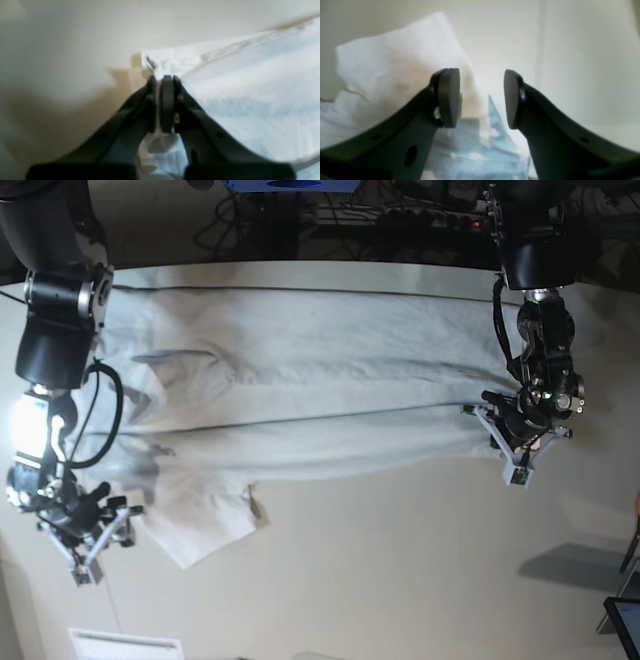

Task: Fold the T-shirt properly
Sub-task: 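Lift the hem with both grippers and fold it toward the collar, then release the right gripper and move it to the hanging sleeve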

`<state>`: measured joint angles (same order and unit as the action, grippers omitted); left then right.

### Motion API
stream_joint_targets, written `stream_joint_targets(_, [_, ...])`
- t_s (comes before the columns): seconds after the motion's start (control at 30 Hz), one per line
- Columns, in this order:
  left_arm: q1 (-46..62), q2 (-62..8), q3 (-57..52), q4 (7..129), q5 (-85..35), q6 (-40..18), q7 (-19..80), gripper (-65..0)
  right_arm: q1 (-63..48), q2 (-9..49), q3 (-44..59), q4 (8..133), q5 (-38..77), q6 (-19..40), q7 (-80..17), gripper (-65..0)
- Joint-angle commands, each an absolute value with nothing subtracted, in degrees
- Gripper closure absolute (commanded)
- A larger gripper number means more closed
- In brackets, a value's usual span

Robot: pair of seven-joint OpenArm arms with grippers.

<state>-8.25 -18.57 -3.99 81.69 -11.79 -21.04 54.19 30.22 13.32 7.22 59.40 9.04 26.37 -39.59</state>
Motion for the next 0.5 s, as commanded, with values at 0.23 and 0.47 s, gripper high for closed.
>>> stream_joint_targets(0.23, [-9.45,-19.47,-4.35,82.77,-11.47,-20.62,53.23,0.0,44.09,14.20,0.31,32.84,8.57,25.54,-24.75,-39.9])
stream_joint_targets(0.47, [-9.36,-19.47,-4.35,82.77,-11.47,-20.62,53.23,0.0,49.19,13.67,-4.62,22.64,8.57,25.36,-18.33,-45.8])
